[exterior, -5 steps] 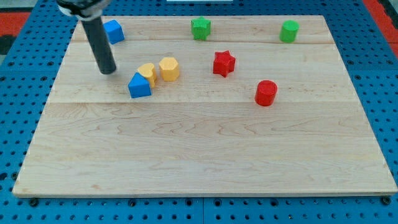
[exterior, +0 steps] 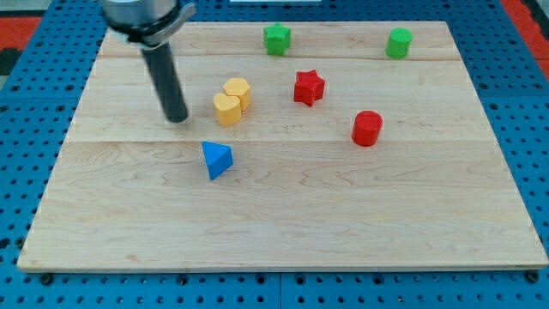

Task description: Push the yellow blocks in opposite directions

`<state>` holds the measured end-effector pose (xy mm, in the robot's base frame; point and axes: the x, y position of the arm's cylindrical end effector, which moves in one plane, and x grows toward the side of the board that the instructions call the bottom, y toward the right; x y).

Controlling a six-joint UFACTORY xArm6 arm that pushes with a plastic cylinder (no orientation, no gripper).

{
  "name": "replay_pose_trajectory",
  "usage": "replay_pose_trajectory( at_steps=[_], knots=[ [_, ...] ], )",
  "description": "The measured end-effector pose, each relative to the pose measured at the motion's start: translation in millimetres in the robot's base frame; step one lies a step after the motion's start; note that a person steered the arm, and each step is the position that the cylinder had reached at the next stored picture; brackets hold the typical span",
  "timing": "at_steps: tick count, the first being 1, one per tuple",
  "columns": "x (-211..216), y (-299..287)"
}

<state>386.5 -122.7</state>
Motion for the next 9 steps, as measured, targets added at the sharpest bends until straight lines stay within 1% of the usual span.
replay_pose_trajectory(
  at_steps=[1,2,3,4,5,6,7,8,9],
  knots=[
    [-13.3,41.1],
    [30.3,92.1],
    [2.4,131.1],
    [-51.6,107.0],
    [-44.0,41.2],
    [-7.3,27.2],
    [-18.4,80.1],
    [28.2,109.0],
    [46.1,53.2]
  ],
)
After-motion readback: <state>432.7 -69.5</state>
